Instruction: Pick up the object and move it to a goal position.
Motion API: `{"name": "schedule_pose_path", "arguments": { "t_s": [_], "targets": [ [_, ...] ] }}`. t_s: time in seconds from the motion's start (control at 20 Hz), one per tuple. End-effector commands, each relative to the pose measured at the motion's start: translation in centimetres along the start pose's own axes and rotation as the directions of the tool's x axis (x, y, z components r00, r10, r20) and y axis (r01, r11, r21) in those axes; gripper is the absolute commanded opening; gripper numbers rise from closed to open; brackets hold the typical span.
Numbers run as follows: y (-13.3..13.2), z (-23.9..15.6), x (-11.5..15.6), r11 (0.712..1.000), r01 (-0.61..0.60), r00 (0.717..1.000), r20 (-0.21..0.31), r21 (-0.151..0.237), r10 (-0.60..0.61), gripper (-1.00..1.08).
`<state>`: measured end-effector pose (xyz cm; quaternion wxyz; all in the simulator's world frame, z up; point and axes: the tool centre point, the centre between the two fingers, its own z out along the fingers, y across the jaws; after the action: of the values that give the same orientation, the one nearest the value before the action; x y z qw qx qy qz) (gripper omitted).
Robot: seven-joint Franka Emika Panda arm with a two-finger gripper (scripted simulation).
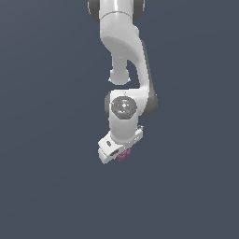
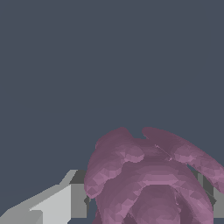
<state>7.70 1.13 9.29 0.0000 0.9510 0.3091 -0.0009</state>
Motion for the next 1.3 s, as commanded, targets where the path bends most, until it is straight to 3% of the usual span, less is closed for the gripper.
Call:
{"name": "schedule_pose_path", "arguments": {
  "t_s": [0.0,1.25],
  "targets": [
    [-0.8,-2.1,0.0,1.0,0.0,1.0,-0.001,-0.001,0.0,-1.0],
    [-10.3,-28.1,-0.3,1.0,0.001,1.0,-0.001,-0.001,-0.001,-1.0]
  ]
}}
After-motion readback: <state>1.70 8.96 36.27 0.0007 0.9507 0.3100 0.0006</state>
